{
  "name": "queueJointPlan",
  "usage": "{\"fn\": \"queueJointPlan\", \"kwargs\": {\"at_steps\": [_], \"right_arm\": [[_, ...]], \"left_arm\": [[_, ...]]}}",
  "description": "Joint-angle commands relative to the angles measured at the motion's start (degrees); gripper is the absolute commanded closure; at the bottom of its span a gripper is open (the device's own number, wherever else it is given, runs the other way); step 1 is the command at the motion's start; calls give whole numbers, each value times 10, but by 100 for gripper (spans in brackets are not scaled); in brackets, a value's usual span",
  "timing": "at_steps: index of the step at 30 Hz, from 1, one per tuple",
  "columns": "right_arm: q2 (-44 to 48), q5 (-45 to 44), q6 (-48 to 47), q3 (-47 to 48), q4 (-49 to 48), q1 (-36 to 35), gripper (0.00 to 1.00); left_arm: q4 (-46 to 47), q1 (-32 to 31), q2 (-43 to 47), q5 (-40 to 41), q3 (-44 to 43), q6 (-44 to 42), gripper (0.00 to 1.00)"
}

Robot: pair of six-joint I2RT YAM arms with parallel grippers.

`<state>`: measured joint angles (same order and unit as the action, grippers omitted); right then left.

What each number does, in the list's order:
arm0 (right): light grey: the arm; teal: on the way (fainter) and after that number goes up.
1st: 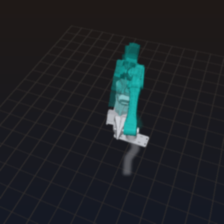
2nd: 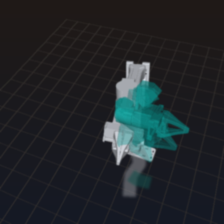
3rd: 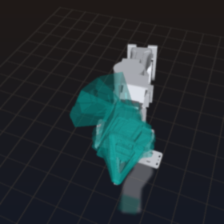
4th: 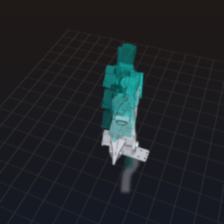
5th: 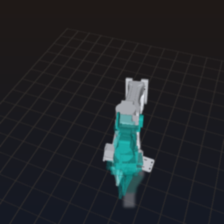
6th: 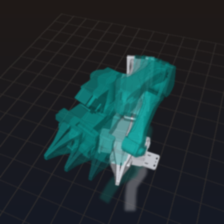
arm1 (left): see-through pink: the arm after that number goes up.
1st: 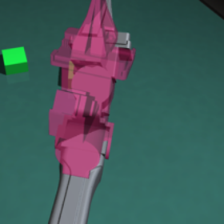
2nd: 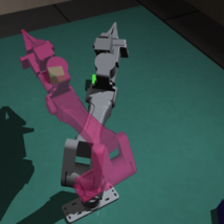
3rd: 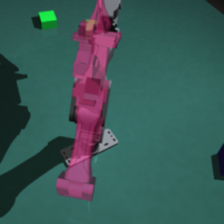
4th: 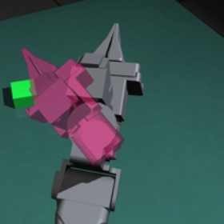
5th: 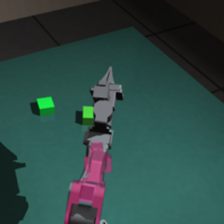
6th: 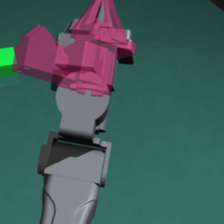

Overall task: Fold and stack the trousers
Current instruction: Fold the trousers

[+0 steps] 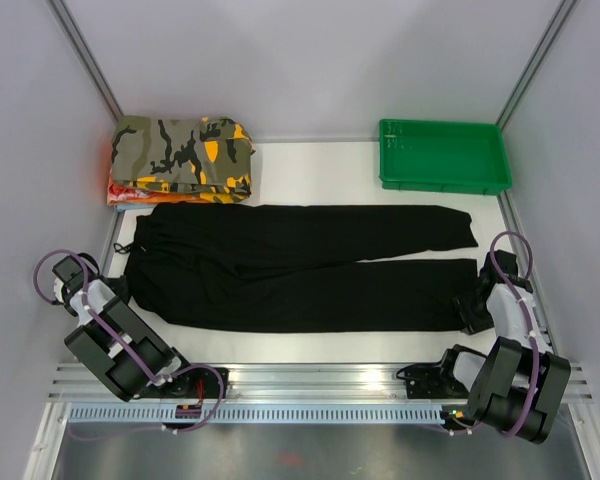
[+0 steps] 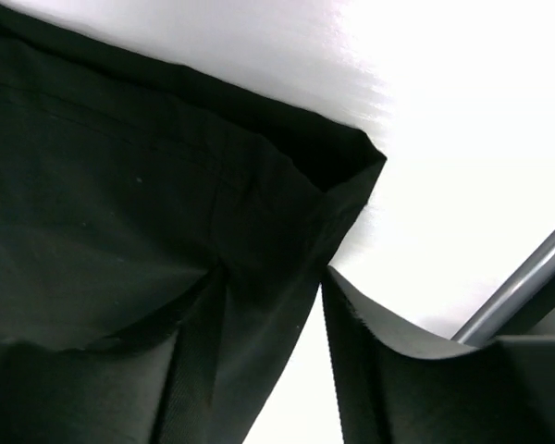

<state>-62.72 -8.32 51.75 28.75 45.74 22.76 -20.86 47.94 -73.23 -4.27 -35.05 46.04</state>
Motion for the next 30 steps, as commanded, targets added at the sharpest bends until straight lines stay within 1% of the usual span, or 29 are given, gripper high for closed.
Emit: {"fn": "queueJointPlan", "kwargs": {"at_steps": [1, 2, 3, 4, 5, 7, 8, 10, 13, 14, 16, 21, 26, 29, 30], "right_arm": [[-14, -22, 13, -40, -108, 2, 49], [-17, -19, 12, -41, -113, 2, 51], [-20, -16, 12, -42, -116, 2, 57], [-27, -14, 13, -44, -122, 2, 60], [-30, -14, 15, -43, -122, 2, 67], [-33, -17, 17, -41, -120, 2, 69], [-33, -19, 16, -39, -118, 2, 73], [-29, -27, 14, -34, -112, 2, 77], [-27, -32, 12, -26, -102, 2, 88], [-27, -33, 12, -23, -100, 2, 94], [-26, -30, 9, -16, -92, 2, 99], [-24, -25, -16, -5, -76, 2, 100], [-24, -15, -56, 22, -63, 2, 100], [-4, -8, -66, 37, -56, 0, 100], [0, -19, -65, 47, -53, -6, 100]], "left_arm": [[20, 7, -4, -15, -7, 12, 98], [20, 7, -4, -16, -6, 12, 98], [20, 7, -4, -17, -6, 12, 98], [20, 7, -4, -16, -7, 12, 98], [21, 7, -4, -16, -7, 12, 98], [20, 9, -5, -16, -8, 11, 98], [19, 10, -4, -16, -10, 10, 98], [18, 11, -4, -15, -10, 9, 98], [16, 11, -2, -15, -13, 5, 98], [14, 12, 0, -15, -14, 4, 98], [7, 12, 4, -13, -22, -5, 98], [-6, 12, 26, -5, -41, -30, 98], [1, 12, 50, -29, -48, -57, 98], [-5, 12, 75, -34, -57, -66, 98], [-8, 12, 82, -34, -60, -67, 98]]}}
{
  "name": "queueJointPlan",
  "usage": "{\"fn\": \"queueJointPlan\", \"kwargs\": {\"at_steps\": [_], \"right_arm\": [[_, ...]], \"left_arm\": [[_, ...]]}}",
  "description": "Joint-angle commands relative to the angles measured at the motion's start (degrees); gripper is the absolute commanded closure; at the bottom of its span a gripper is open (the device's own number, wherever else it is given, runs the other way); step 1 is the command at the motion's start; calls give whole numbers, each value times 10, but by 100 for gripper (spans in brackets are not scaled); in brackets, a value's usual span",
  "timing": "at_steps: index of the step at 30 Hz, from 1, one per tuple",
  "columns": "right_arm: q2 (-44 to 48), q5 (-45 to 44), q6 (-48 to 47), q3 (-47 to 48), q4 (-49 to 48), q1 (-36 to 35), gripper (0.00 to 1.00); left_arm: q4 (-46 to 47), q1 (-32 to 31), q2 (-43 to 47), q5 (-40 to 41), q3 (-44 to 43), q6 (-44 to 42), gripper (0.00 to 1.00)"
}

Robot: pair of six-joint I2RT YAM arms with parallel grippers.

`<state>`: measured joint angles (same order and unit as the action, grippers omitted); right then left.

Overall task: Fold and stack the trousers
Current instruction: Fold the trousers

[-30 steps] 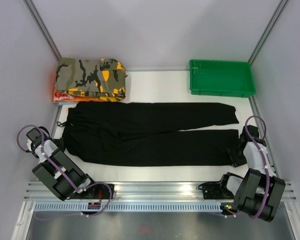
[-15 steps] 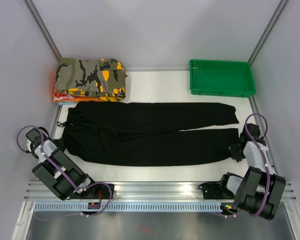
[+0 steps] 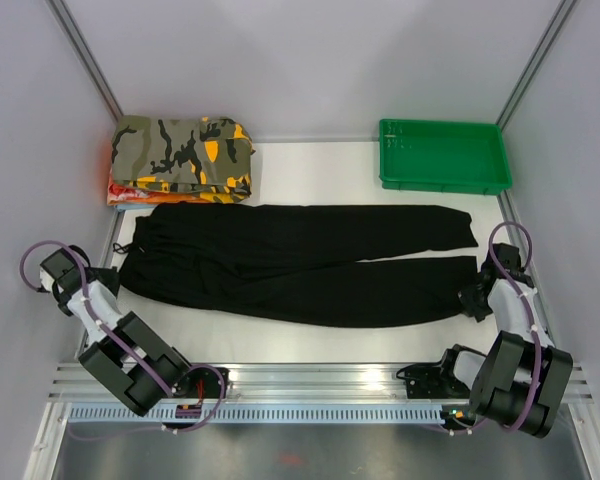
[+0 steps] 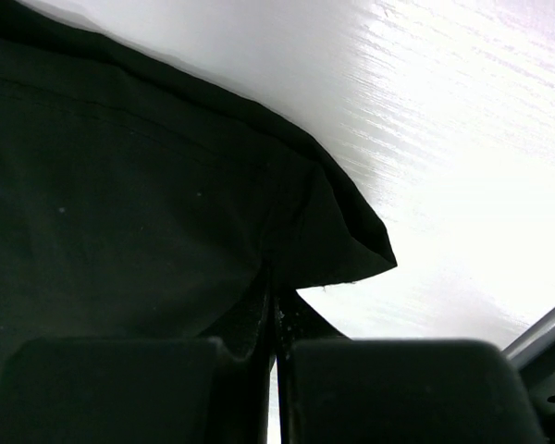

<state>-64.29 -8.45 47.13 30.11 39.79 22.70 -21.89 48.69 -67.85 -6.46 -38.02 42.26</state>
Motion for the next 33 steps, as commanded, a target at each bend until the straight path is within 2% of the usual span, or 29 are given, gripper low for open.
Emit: {"fn": "queueJointPlan", "kwargs": {"at_steps": [1, 7, 10, 13, 19, 25, 31, 33], "right_arm": [[17, -21, -17, 38, 4, -15, 100], [8, -21, -12, 46, -52, -75, 100], [-37, 9, -17, 58, -75, -78, 100], [-50, 0, -27, 81, -77, -78, 100], [45, -35, -21, 116, -46, -76, 100], [113, -107, -28, 164, 23, -77, 100], [139, -115, -16, 181, 59, -86, 100], [147, -133, -17, 195, 73, -95, 100]], "left_arm": [[1, 4, 40, -12, -36, -30, 98], [-39, 4, 95, 20, -57, -45, 98], [-68, 4, 133, 51, -61, -49, 98], [-91, 3, 153, 51, -65, -50, 98], [-122, 4, 176, 35, -77, -26, 98], [-195, -4, 156, 62, -158, -23, 98], [-272, -33, 182, 133, -228, -20, 98], [-302, -53, 192, 180, -249, -19, 98]]}}
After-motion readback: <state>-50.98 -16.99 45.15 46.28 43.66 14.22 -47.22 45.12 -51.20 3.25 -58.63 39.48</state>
